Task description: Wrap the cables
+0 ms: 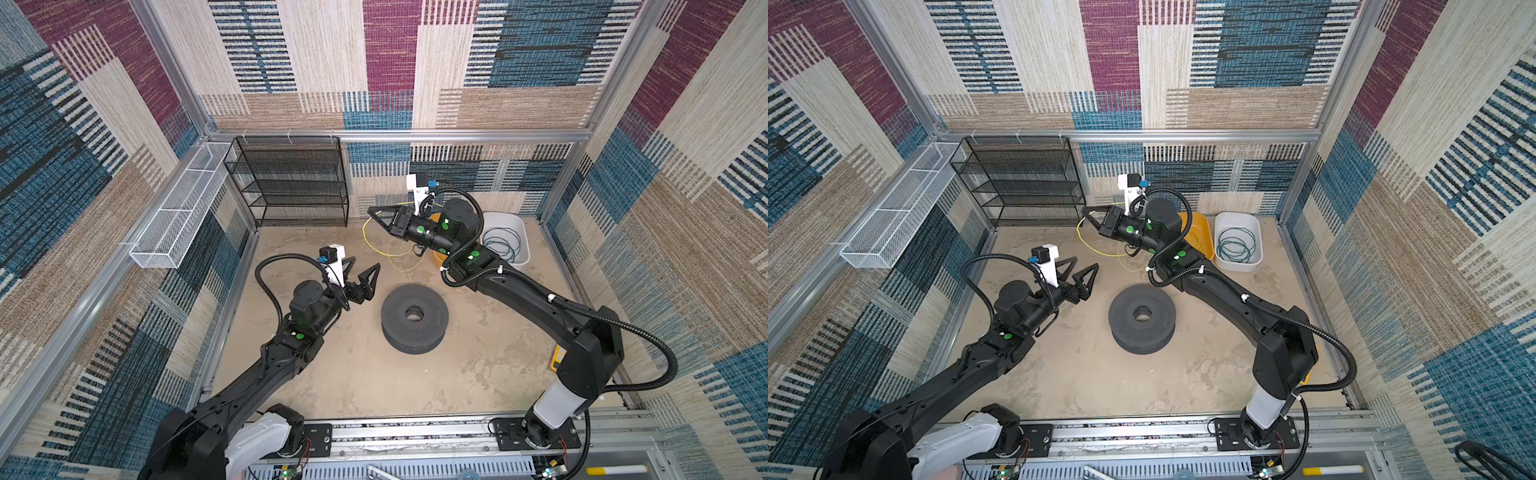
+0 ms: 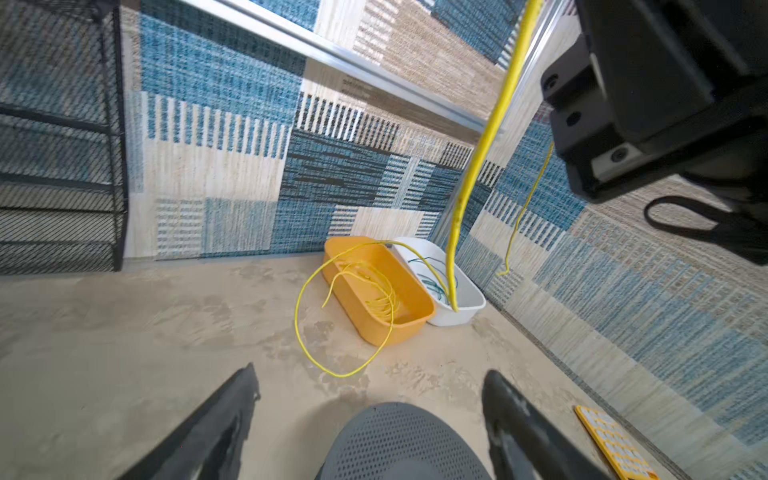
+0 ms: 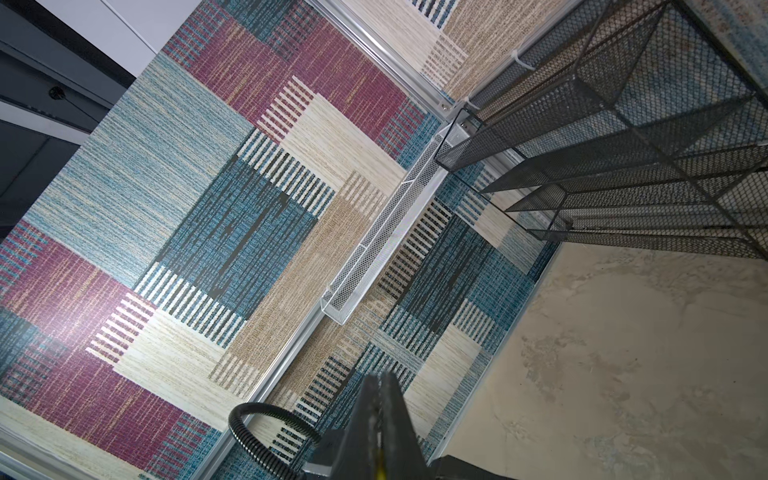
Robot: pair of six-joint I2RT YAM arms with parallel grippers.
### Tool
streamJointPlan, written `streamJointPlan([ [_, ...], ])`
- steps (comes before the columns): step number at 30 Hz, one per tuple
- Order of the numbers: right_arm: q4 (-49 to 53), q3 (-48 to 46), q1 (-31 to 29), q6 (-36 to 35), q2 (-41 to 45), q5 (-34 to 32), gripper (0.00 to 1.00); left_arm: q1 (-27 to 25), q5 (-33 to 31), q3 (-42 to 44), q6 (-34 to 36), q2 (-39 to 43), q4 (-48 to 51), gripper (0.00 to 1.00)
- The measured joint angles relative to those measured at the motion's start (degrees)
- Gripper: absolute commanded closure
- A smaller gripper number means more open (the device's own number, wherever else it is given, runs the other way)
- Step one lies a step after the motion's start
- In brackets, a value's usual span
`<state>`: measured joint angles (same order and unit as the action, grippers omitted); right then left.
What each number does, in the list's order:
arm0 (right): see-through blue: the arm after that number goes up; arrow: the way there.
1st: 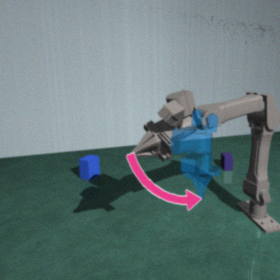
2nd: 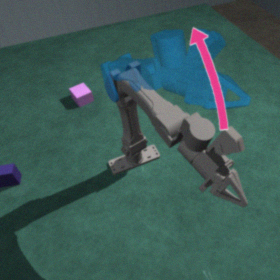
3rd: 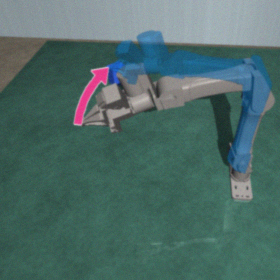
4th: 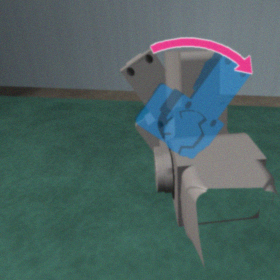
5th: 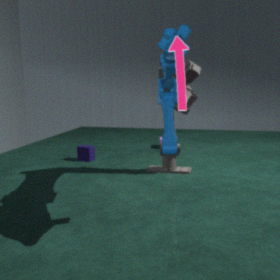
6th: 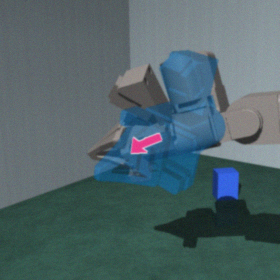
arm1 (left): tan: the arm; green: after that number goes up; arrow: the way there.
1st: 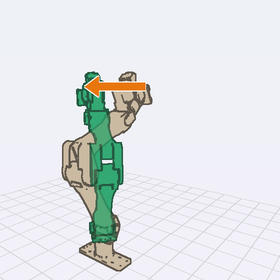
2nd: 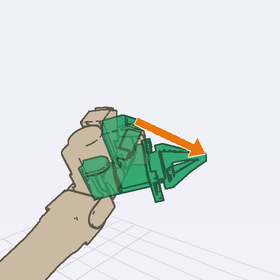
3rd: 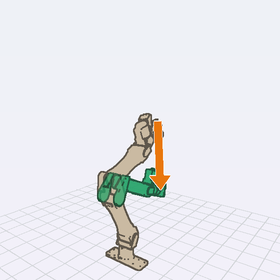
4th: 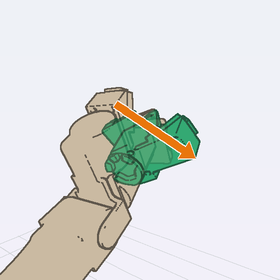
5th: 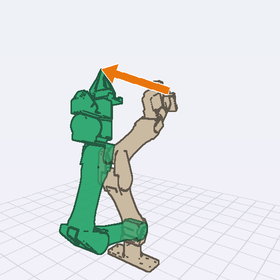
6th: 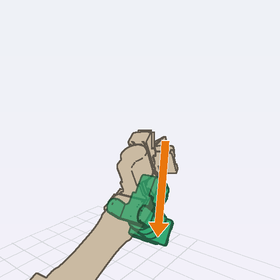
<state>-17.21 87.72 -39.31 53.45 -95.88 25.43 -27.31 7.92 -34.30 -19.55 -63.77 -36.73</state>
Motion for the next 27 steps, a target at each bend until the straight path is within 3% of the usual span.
streamJointPlan([
  [10, -1.0, -1.6, -0.4, 1.0, 2.7, -0.5, 1.0, -4.3, -2.7, -2.7, 0.3, -13.4, -19.6, 0.28],
  [20, -0.5, -1.9, -0.3, 0.6, 5.0, -3.1, 1.0, -5.1, -4.8, -3.0, 1.8, -17.0, -25.6, 0.94],
  [22, -0.2, -1.7, 0.2, -0.2, 5.7, -3.4, 1.0, -5.1, -5.0, -2.3, 2.9, -16.0, -25.4, 1.0],
  [27, 1.3, -1.5, 3.1, -2.3, 7.1, -4.6, 1.0, -5.2, -4.5, -2.4, 6.0, -10.2, -17.8, 1.0],
])
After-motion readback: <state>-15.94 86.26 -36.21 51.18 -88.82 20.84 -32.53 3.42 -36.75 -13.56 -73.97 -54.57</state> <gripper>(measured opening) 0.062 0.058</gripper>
